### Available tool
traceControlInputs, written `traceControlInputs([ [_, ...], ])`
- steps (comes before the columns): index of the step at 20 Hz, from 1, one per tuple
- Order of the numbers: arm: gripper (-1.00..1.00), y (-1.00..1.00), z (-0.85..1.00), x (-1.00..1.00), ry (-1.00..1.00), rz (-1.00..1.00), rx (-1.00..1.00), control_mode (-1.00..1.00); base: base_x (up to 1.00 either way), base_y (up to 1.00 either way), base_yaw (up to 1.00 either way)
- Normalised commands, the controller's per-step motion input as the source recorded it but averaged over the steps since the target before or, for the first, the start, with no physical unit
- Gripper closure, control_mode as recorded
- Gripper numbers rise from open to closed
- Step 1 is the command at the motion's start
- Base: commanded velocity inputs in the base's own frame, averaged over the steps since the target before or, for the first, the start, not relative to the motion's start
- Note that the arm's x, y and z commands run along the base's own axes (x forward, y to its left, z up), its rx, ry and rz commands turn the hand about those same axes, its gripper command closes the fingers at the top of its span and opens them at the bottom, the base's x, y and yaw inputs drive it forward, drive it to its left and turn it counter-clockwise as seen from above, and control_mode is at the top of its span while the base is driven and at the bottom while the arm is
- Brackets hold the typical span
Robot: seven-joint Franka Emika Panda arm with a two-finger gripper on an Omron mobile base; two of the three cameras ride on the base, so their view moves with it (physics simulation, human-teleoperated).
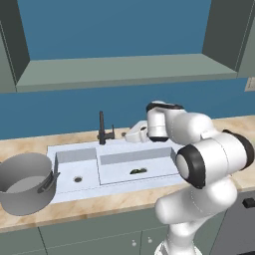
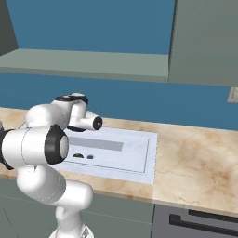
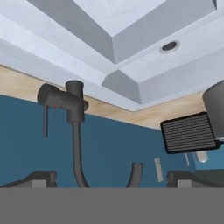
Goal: Dump the squash from the pot into the sink. Then turn on the water and wash the squash. Then turn off the water and put the squash back in the pot.
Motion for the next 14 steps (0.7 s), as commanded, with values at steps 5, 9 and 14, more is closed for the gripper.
traceControlInputs([
  [5,-1.0,0.1,-0.09,0.07,-0.04,0.0,0.03,-1.0,0.0,0.0,0.0],
  [9,-1.0,0.04,0.0,0.14,-0.02,0.0,0.06,-1.0,0.0,0.0,0.0],
  [14,-1.0,0.0,-0.01,0.24,0.0,0.0,0.06,-1.0,0.0,0.0,0.0],
])
